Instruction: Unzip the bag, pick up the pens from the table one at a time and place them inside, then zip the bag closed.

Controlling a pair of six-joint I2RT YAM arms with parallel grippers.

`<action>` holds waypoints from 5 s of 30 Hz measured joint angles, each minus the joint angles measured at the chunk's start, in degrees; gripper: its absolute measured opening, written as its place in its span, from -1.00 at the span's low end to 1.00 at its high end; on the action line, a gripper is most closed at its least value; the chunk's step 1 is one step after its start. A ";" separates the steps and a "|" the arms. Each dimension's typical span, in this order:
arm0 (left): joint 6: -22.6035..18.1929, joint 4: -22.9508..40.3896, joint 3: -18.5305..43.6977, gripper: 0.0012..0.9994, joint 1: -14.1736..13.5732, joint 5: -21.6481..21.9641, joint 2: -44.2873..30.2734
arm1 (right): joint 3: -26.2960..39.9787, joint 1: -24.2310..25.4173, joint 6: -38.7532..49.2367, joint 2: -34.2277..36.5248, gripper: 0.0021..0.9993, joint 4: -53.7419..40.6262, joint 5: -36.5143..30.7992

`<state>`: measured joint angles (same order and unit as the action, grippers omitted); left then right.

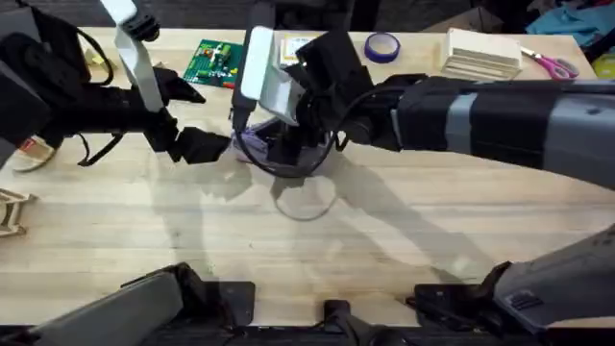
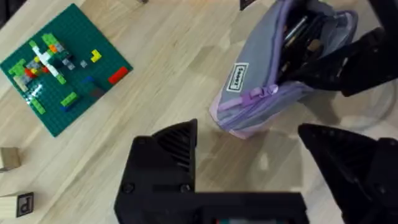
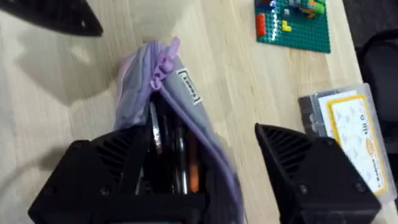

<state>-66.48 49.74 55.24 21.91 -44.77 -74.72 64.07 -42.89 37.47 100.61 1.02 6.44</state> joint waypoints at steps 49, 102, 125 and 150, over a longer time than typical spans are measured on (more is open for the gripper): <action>-23.94 -0.26 0.00 0.99 10.12 -22.97 -25.62 | 1.00 -0.76 -51.23 -9.10 1.00 -6.14 6.17; -24.04 -0.02 0.02 0.99 10.12 -23.00 -25.62 | 17.84 -5.86 -56.84 11.53 0.24 -10.29 -4.07; -24.04 -0.02 0.02 0.99 10.12 -23.02 -25.62 | 17.92 -5.84 -57.65 11.53 -0.94 -10.25 -3.67; -24.11 3.20 0.02 0.99 9.54 -22.95 -25.62 | 18.47 -5.86 -57.63 7.88 -0.94 -11.74 -3.67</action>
<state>-90.59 52.94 55.27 31.45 -67.72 -100.33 82.54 -48.75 -20.16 108.49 -10.72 2.76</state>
